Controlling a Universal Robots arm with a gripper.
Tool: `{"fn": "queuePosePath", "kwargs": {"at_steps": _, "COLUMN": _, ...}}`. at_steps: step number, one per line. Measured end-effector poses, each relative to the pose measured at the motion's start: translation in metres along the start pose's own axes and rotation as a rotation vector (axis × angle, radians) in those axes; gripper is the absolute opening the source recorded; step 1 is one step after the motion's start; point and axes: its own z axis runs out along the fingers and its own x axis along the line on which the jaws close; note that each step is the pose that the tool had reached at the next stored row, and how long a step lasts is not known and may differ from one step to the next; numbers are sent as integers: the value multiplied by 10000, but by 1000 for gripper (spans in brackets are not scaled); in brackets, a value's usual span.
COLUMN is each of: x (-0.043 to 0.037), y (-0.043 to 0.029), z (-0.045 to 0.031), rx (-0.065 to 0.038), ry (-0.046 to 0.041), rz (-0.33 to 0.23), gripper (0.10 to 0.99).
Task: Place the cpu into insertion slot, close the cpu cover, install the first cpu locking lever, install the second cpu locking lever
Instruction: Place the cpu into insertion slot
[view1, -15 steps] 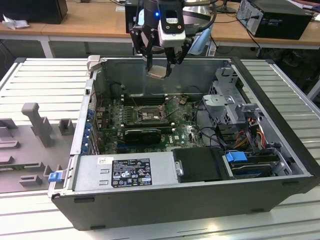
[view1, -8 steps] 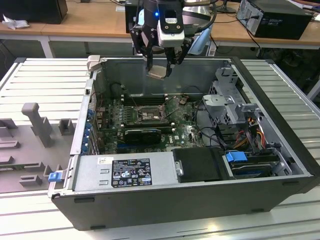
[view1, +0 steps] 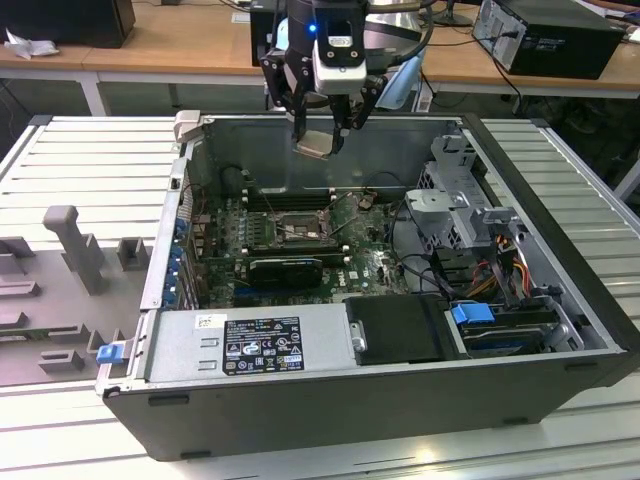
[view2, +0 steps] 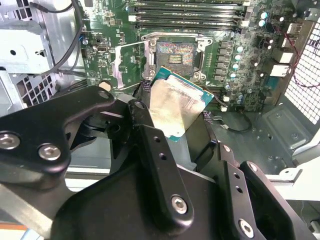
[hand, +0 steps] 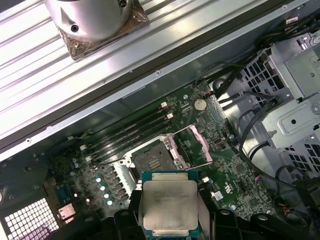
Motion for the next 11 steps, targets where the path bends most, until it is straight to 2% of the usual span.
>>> {"fn": "queuePosePath", "kwargs": {"at_steps": 11, "x": 0, "y": 0, "z": 2, "rx": -9, "ry": -34, "rz": 379, "gripper": 529}}
